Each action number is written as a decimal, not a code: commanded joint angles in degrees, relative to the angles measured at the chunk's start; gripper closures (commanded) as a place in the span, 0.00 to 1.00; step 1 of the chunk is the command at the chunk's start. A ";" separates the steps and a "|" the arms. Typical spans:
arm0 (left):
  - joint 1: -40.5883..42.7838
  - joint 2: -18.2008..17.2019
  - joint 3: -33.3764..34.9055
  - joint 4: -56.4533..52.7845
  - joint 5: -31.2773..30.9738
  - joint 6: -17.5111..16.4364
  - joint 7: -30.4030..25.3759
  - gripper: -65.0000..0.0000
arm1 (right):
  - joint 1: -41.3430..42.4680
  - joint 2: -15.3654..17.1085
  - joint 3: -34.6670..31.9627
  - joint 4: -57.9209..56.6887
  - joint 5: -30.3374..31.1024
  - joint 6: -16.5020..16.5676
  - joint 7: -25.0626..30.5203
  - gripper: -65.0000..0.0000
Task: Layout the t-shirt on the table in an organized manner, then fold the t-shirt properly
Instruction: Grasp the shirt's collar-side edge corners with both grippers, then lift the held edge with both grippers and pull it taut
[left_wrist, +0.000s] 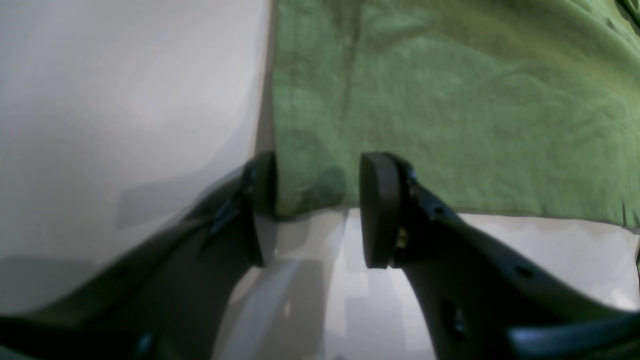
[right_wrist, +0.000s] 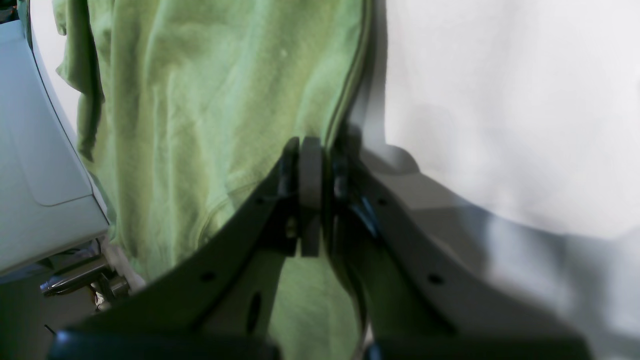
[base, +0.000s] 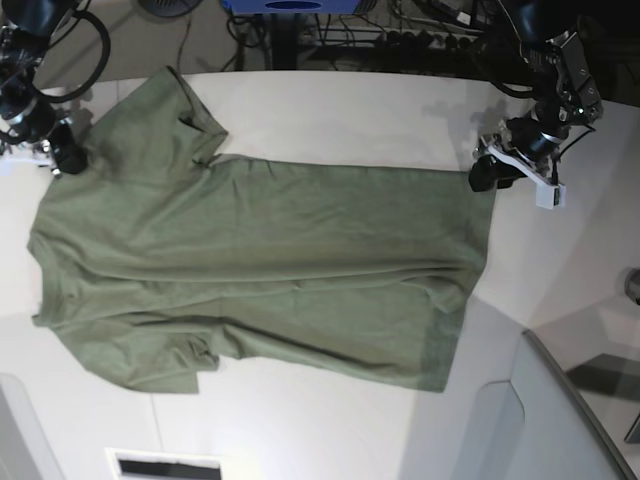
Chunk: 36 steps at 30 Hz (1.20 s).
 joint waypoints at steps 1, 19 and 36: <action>0.18 0.16 0.27 -0.87 3.88 1.31 4.73 0.62 | -0.21 0.45 -0.17 0.03 -2.39 -1.35 -1.37 1.00; 2.73 -1.60 0.27 17.15 4.15 1.31 15.72 1.00 | -0.65 0.27 0.36 13.13 -2.21 -2.14 -10.16 1.00; 10.11 -1.60 0.27 27.00 4.15 1.31 18.45 1.00 | -2.58 -1.84 7.13 27.37 -2.57 -7.76 -20.80 1.00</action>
